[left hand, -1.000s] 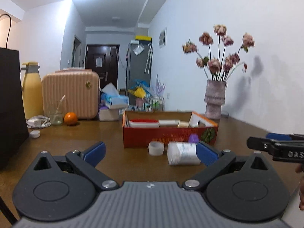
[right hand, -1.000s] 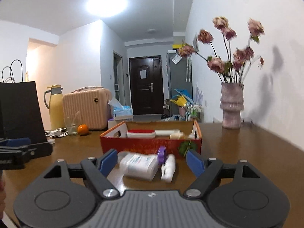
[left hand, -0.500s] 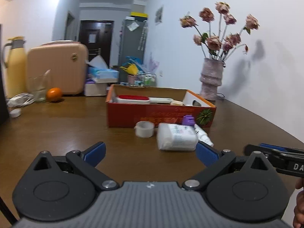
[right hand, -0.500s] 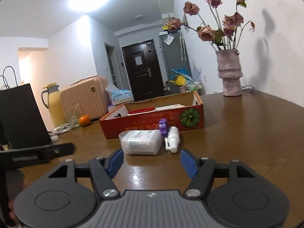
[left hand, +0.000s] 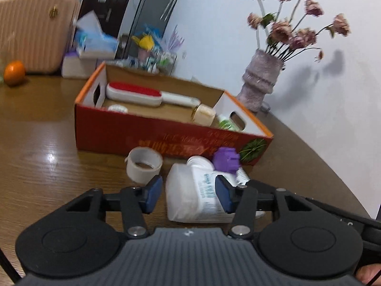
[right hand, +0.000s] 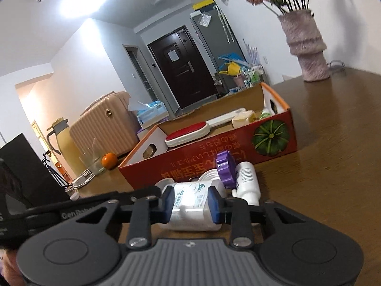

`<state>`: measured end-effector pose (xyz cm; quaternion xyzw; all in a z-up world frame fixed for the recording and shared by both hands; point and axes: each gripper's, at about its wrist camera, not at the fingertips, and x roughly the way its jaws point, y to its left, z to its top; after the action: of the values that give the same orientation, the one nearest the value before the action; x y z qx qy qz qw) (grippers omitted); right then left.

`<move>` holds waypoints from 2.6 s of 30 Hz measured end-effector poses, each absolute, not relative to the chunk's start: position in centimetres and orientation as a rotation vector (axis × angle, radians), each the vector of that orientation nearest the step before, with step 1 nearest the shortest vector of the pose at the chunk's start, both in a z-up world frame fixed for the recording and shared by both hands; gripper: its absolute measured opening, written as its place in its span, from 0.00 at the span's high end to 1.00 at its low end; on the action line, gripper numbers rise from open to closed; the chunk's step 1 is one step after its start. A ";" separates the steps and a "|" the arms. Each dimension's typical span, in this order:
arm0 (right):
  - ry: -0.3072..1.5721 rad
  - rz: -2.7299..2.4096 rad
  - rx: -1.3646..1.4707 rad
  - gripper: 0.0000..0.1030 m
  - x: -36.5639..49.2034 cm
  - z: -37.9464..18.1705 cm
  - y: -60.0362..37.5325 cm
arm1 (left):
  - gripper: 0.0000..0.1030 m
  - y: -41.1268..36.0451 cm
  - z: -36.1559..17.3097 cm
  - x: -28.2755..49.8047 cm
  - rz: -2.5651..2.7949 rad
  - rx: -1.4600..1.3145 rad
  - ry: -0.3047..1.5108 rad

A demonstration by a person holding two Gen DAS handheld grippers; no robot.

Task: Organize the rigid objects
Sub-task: 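Grasp the white wipes pack with the right tool, then carry the wipes pack into the box with the right tool and release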

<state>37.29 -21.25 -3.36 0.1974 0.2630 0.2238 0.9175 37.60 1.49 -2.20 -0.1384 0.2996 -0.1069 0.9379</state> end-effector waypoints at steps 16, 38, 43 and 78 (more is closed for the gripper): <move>0.623 0.516 0.317 0.80 34.7 -4.1 -20.7 | 0.74 2.0 -2.4 31.7 -0.266 -0.372 0.684; 0.605 0.500 0.289 0.75 21.4 -3.7 -22.6 | 0.74 1.2 -2.6 19.8 -0.241 -0.436 0.664; 0.621 0.506 0.322 0.79 21.8 -3.8 -22.8 | 0.74 1.0 -2.3 20.2 -0.240 -0.447 0.660; 0.618 0.542 0.165 0.79 59.2 3.9 -17.9 | 0.66 2.9 2.5 58.1 -0.189 -0.355 0.627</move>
<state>59.20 -17.94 3.90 0.0802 0.2999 0.2629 0.9135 58.14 2.90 2.46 -0.1735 0.3064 -0.0923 0.9314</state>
